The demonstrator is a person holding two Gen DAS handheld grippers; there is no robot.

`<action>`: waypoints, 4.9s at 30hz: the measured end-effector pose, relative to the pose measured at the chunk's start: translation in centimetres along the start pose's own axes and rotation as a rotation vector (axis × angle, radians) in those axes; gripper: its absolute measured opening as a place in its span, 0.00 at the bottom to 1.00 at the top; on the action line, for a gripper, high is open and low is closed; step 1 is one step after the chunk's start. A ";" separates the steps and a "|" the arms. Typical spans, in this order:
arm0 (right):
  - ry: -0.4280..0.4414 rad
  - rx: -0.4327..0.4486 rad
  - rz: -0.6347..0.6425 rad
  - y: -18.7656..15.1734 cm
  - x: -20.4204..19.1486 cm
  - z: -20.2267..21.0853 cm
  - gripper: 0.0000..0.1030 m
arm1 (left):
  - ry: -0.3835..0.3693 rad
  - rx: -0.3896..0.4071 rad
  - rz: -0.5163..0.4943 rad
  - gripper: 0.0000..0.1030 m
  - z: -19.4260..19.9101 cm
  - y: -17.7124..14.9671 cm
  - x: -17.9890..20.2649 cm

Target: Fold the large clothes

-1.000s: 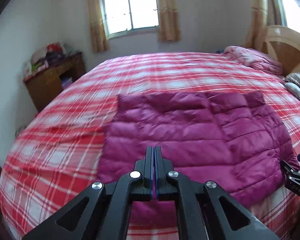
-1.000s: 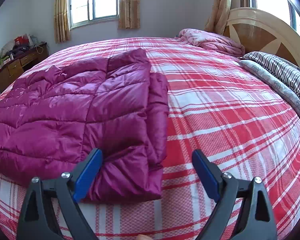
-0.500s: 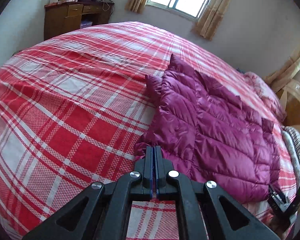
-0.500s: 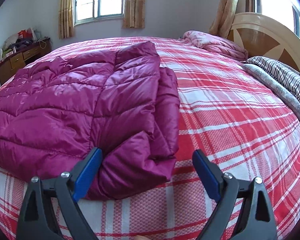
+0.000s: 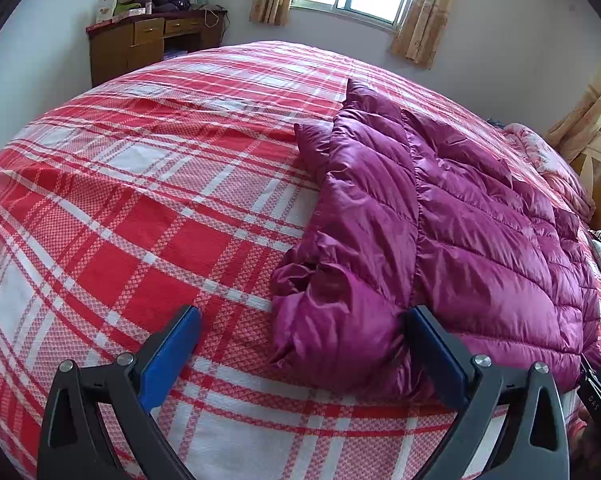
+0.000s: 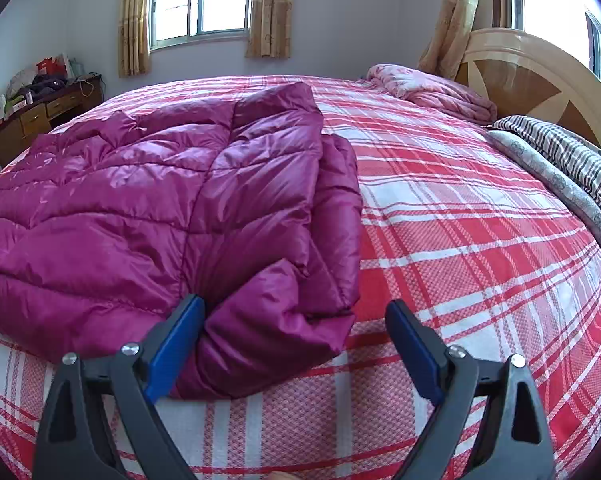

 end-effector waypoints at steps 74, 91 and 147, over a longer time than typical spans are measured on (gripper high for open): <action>0.135 0.278 -0.340 6.9 9.2 8.8 0.80 | 0.031 0.475 -0.636 0.99 -2.3 1.0 27.4; 0.046 -0.063 -0.194 4.9 7.8 2.8 0.18 | -0.024 0.459 -0.701 0.99 -1.9 1.5 30.4; 0.148 -0.084 -0.244 10.1 6.6 -8.8 0.48 | 0.072 0.164 -0.686 0.99 -11.7 1.7 35.1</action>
Point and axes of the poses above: each gripper's, at about its wrist camera, not at the fingertips, and z roughly against the way its jaws point, x to its right, y to its top, the point moved 1 cm from there along -z, roughly the way its jaws point, and after that the axes turned 5 degrees about z, right-handed, at the moved point
